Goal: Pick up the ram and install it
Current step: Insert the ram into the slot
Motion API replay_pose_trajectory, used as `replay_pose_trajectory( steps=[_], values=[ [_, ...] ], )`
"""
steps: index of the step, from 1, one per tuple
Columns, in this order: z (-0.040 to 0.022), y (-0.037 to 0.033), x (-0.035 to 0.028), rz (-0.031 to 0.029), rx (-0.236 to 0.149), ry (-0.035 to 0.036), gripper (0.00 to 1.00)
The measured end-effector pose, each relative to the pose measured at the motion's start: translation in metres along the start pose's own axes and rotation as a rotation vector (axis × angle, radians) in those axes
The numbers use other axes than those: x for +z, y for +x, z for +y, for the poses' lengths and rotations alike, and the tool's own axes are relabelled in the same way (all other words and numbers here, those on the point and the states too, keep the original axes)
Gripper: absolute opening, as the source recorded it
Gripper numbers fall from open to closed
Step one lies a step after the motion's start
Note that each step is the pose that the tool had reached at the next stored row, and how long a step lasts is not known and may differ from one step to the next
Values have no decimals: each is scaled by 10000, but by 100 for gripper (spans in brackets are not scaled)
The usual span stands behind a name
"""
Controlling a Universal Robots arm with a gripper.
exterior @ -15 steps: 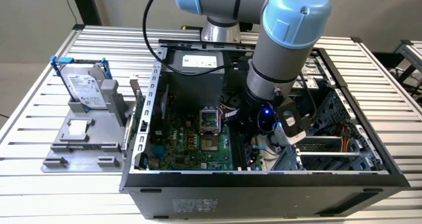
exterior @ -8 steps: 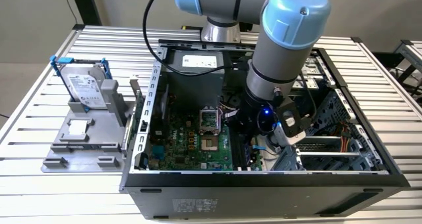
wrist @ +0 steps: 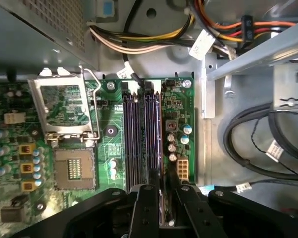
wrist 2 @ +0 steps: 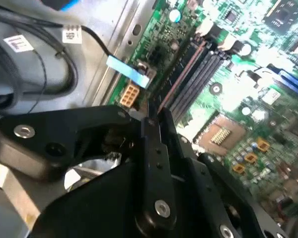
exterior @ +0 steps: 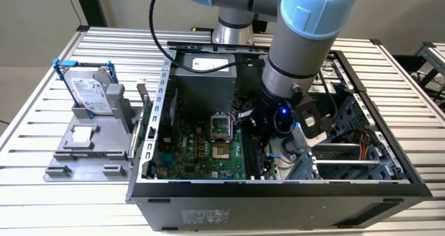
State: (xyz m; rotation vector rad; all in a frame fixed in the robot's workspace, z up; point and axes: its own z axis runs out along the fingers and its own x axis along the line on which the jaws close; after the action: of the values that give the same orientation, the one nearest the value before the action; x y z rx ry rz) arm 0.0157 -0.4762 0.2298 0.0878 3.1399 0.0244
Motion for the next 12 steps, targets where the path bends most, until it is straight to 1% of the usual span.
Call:
replay_pose_trajectory(
  steps=[2,3,7,8,12],
  values=[
    [1,0,-91,2,-1,1,100],
    [1,0,-114,3,-1,4,100],
    [2,0,-121,3,-1,3,100],
    [2,0,-122,3,-1,7,0],
    [2,0,-122,3,0,12,0]
  ],
)
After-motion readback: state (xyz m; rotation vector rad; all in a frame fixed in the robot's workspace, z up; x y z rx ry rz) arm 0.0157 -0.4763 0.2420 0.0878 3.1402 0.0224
